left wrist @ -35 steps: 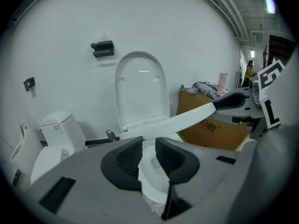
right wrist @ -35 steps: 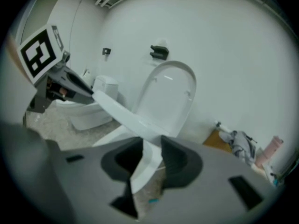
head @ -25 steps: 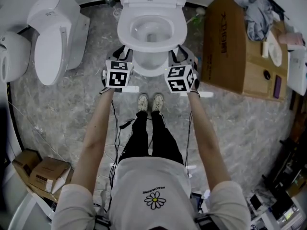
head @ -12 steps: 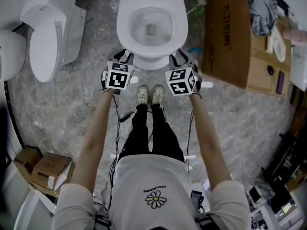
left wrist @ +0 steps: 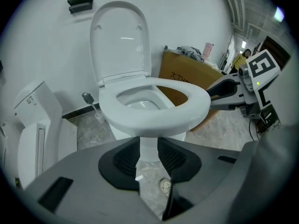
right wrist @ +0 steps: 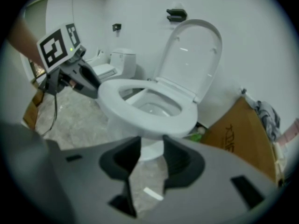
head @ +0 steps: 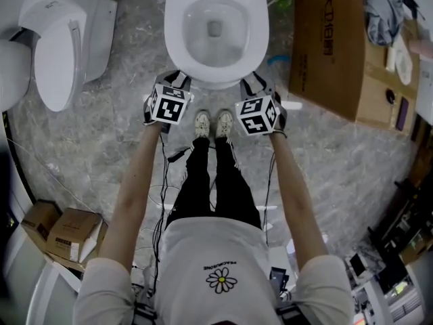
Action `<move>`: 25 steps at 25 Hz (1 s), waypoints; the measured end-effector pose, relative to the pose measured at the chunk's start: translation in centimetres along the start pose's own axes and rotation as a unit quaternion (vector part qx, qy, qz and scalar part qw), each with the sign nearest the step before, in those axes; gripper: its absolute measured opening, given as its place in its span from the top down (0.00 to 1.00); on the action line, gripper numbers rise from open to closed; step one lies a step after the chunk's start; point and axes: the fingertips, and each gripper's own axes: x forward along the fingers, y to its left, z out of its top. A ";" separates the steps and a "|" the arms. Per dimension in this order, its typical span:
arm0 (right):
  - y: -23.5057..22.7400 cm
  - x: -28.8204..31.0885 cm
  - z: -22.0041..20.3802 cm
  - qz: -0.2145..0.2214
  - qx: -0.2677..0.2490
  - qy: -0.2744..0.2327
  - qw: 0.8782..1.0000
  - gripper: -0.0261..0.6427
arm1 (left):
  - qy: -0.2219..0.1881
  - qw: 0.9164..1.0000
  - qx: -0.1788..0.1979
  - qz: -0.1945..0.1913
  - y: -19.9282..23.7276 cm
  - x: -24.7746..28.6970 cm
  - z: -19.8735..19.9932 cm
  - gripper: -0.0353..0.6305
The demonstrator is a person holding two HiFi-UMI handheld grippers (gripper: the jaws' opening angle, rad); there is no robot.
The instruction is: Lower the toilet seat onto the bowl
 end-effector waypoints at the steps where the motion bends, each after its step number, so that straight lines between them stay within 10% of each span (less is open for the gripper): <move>1: 0.2 0.3 -0.4 0.004 -0.001 0.004 1.000 0.72 | 0.008 1.000 -0.002 -0.006 -0.1 0.4 -0.4 0.74; 25: 3.9 7.7 -8.1 0.076 0.027 0.085 0.993 0.72 | 0.139 0.989 -0.028 -0.040 -2.2 8.5 -11.2 0.69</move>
